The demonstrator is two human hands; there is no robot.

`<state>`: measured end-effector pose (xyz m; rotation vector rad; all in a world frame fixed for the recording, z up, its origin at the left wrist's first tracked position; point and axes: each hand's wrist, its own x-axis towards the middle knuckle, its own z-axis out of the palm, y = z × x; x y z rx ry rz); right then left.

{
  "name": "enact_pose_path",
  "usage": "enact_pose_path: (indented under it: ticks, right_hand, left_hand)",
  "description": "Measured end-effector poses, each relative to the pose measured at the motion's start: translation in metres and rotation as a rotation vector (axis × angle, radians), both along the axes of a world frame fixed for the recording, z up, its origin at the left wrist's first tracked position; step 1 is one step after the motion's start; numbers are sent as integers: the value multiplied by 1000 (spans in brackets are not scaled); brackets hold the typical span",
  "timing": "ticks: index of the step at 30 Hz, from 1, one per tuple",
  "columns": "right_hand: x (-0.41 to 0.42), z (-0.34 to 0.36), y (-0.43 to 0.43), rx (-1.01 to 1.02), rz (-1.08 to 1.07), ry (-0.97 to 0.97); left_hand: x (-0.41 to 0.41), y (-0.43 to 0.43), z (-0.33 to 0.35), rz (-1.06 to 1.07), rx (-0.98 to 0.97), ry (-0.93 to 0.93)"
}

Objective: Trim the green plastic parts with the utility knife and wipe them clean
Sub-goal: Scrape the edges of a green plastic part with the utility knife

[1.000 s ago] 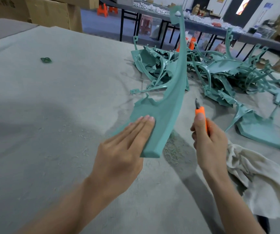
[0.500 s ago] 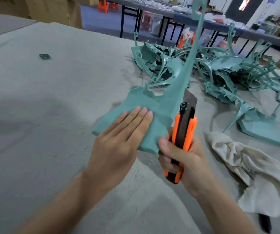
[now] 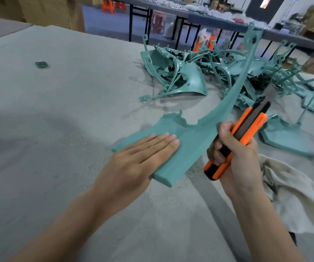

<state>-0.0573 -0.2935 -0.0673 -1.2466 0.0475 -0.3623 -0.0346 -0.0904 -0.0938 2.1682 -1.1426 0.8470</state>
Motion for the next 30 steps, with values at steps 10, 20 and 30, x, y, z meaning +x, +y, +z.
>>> enact_pose_path:
  ticks: [10,20,30]
  right_hand:
    - [1,4,-13,27,-287,-39]
    - [-5,1,1,-227,-222,-105]
    - [-14,-14,27,-1078,-135,-287]
  left_hand:
    - [7,0,-6,-127,16,76]
    - [4,4,-5,177,-228,17]
    - [2,2,2,324,-327,-18]
